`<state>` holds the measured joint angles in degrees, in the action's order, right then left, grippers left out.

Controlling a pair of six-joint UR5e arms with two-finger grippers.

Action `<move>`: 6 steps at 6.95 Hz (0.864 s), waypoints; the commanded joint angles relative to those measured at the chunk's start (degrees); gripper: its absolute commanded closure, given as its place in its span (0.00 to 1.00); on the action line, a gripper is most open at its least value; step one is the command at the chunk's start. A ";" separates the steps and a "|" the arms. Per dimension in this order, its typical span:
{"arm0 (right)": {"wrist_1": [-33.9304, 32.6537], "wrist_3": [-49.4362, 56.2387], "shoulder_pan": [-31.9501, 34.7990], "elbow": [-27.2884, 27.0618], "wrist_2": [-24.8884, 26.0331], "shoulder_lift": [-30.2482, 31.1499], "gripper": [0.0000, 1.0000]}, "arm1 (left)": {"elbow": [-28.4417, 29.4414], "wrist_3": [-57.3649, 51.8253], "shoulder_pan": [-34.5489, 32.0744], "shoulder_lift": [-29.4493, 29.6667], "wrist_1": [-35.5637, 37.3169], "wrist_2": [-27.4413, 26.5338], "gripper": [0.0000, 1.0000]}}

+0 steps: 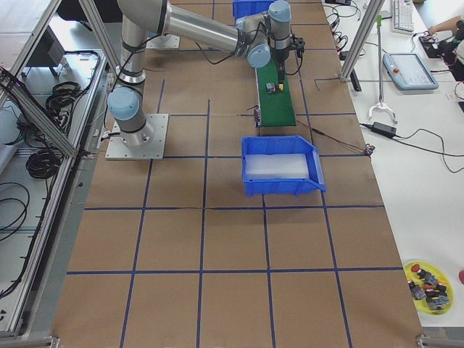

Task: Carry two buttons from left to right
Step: 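Lower the right gripper onto the yellow button at the belt's far end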

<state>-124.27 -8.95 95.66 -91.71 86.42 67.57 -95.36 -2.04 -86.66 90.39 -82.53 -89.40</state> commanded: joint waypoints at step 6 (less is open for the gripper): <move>5.75 0.86 -2.22 -0.41 0.15 -4.20 0.92 | 0.00 0.02 0.00 -0.22 0.09 0.01 0.00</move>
<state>-121.91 -8.37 93.89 -92.41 86.52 63.09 -95.36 -2.07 -86.66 90.21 -82.44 -89.38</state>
